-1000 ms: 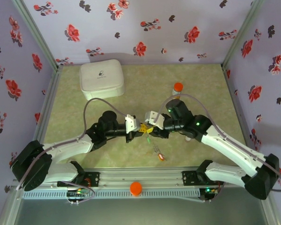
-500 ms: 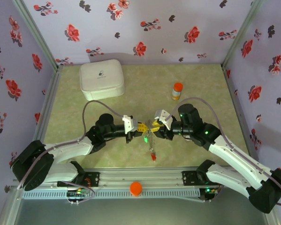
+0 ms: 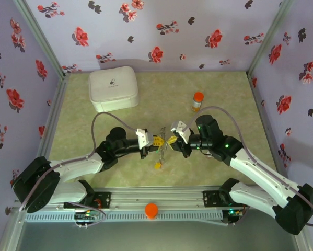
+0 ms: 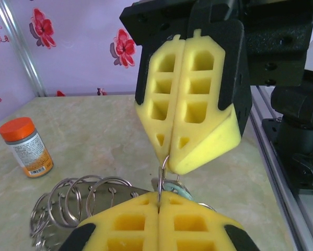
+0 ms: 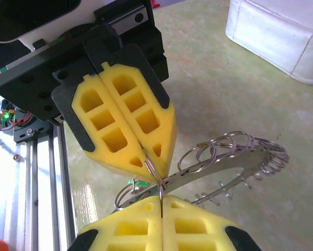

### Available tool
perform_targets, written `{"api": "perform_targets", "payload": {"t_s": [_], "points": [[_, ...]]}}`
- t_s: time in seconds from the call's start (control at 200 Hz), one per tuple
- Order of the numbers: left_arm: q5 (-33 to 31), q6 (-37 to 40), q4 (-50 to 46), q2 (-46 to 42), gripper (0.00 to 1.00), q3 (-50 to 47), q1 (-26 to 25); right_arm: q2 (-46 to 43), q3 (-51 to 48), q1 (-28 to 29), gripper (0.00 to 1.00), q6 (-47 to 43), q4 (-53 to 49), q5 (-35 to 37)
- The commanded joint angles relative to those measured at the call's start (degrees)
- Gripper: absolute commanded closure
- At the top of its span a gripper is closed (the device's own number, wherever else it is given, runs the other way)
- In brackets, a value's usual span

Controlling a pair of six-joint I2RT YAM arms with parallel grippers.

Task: Put the keys on the keyring

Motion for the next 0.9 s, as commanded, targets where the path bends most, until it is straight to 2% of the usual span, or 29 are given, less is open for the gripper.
{"api": "perform_targets", "payload": {"t_s": [0.0,0.155,0.5,0.78,0.895], "points": [[-1.0,2.5,3.6,-1.7,1.0,-0.2,0.2,0.3,0.6,-0.4,1.0,1.3,0.2,0.1],[-0.9,3.4,3.9,-3.4,1.0,-0.8,0.2,3.4,2.3,-0.5,1.0,1.3,-2.5,2.6],[0.7,2.4,5.2,-3.3,1.0,0.0,0.0,6.0,2.7,-0.6,1.0,1.5,-2.6,1.2],[1.1,-0.3,9.6,0.4,1.0,-1.3,0.0,-3.3,-2.7,-0.8,0.71,-3.9,2.8,0.8],[1.8,-0.9,10.0,1.6,1.0,-1.0,0.0,-5.2,-4.4,-0.8,0.67,-5.3,5.8,-0.8]]}}
